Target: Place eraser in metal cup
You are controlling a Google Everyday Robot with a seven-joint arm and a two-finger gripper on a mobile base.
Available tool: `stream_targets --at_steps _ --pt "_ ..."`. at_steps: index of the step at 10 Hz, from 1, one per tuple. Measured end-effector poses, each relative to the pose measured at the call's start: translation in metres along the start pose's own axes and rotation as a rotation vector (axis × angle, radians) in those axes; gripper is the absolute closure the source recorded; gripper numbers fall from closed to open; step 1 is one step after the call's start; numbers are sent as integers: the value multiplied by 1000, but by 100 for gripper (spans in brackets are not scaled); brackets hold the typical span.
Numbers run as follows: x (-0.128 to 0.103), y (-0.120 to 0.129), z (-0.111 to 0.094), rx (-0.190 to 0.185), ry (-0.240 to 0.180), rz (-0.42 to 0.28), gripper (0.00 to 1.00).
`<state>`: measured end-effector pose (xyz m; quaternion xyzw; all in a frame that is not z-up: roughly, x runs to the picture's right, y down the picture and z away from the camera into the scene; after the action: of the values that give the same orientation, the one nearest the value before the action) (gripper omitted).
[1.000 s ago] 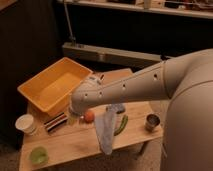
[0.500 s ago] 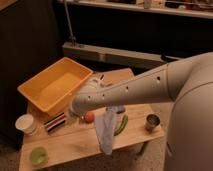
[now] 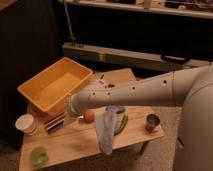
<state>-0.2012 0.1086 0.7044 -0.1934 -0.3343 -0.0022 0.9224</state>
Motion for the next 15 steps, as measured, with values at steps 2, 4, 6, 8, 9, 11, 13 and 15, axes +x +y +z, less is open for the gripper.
stream_targets --at_steps 2,4,6,8,9,11,13,15 --pt "5 -2 2 -28 23 5 38" --pt "6 -10 18 -115 64 -57 38" --pt "4 -14 55 -278 97 -159 38" --pt "4 -9 79 -305 118 -213 38" --pt "3 -5 91 -313 122 -236 38" --pt "5 4 113 -330 115 -256 38" --pt "9 11 129 -343 116 -263 38" --pt "15 15 146 -353 115 -260 38"
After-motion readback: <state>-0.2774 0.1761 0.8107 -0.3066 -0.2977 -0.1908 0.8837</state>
